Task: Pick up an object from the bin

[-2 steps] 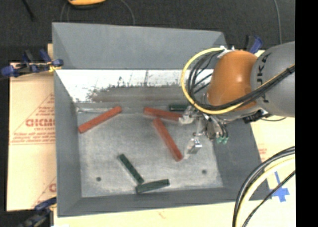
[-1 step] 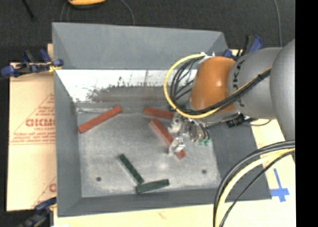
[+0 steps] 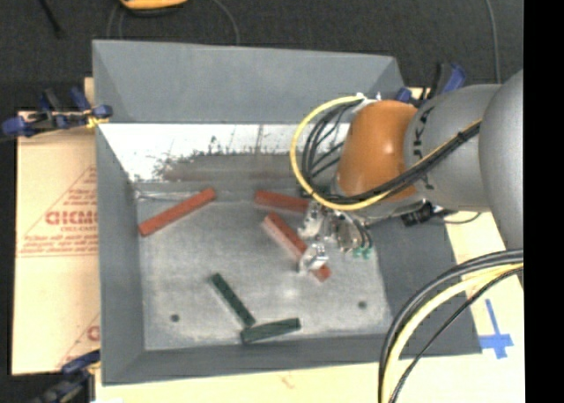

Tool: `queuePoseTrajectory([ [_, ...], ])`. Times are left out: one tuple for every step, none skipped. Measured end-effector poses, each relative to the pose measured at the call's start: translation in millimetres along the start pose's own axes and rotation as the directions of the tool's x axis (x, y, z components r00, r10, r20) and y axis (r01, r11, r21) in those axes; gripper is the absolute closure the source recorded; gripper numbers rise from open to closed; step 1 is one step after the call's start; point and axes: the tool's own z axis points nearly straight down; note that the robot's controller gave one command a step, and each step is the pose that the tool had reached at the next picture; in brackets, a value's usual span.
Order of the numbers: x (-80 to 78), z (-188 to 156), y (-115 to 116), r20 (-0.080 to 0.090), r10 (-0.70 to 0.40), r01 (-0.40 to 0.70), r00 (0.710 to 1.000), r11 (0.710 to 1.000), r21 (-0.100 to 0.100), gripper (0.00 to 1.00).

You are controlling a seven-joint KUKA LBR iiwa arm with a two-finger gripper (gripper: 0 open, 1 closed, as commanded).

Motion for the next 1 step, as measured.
queuePoseTrajectory([
  [11.6,-156.7,-3.6,0.013,-0.019,0.019,1.000,1.000,0.002,1.00],
])
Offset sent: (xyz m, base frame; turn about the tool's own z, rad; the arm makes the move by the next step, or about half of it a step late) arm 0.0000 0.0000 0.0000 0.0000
